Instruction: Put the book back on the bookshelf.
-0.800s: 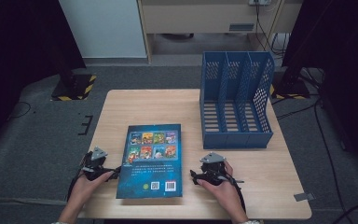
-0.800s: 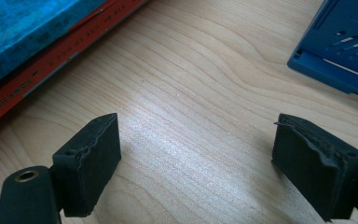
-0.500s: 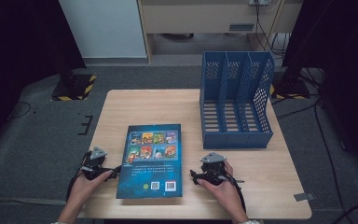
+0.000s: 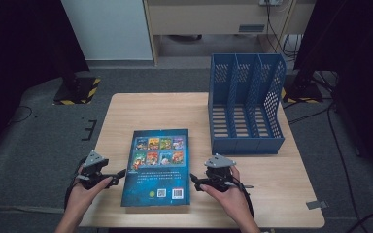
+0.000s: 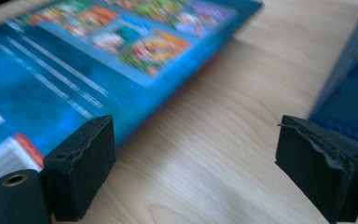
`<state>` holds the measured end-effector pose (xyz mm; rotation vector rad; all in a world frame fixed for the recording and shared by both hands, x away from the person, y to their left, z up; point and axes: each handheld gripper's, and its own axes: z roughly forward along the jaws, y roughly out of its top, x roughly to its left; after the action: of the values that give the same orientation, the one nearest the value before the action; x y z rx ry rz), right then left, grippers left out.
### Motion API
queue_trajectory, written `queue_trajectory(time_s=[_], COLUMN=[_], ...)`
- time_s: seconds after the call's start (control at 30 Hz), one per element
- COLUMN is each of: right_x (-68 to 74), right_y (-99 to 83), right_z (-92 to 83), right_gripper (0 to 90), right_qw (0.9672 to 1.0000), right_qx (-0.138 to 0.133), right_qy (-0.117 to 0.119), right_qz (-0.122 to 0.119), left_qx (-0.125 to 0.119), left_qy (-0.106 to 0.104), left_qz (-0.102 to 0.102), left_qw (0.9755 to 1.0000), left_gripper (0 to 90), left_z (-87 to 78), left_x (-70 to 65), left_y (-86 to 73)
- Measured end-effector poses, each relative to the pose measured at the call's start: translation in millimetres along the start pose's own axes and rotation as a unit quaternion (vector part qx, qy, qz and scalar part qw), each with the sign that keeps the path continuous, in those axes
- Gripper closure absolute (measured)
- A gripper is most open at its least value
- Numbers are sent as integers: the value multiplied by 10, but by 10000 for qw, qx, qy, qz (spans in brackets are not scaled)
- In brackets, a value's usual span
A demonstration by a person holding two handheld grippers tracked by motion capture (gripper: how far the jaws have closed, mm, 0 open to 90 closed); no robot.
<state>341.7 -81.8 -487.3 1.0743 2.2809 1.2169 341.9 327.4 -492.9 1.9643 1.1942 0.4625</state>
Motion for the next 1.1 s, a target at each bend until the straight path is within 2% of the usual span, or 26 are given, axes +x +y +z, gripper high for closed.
queue_trajectory(time_s=[0.03, 0.07, 0.13, 0.2, 0.27, 0.3, 0.37, 0.53, 0.63, 0.77, 0.9, 1.1], right_x=[29, 29, 113, 158, 169, 179, 174, 130, 108, 88, 70, 14], right_y=[37, 37, 123, 167, 182, 215, 238, 265, 263, 248, 226, 214], right_z=[4, 4, 66, 138, 167, 261, 339, 449, 510, 569, 647, 737], right_gripper=[108, 108, 81, 81, 80, 81, 81, 81, 81, 81, 76, 64], right_qw=[9999, 9999, 9991, 9985, 9983, 9979, 9978, 9979, 9979, 9978, 9973, 9956], right_qx=[-25, -25, -16, 22, 51, 132, 185, 191, 216, 251, 327, 287], right_qy=[93, 93, 372, 441, 480, 540, 514, 565, 584, 588, 638, 871], right_qz=[-49, -49, -212, -327, -332, -339, -377, -254, -185, -176, -134, 211], left_qx=[-61, -61, -45, 22, 63, 78, 84, 191, 225, 266, 287, 309], left_qy=[-148, -148, -221, -281, -320, -336, -404, -449, -434, -546, -665, -959], left_qz=[-18, -18, 55, 167, 208, 248, 274, 363, 332, 371, 294, 107], left_qw=[9999, 9999, 9997, 9995, 9993, 9991, 9988, 9981, 9983, 9975, 9969, 9949], left_gripper=[86, 78, 66, 58, 53, 48, 44, 34, 34, 29, 16, 7], left_z=[-10, -10, 13, 58, 73, 84, 113, 167, 197, 235, 266, 321], left_x=[-54, -54, -118, -197, -223, -238, -274, -302, -309, -334, -327, -289], left_y=[27, 27, 43, 49, 50, 51, 56, 38, 32, 23, 19, 5])
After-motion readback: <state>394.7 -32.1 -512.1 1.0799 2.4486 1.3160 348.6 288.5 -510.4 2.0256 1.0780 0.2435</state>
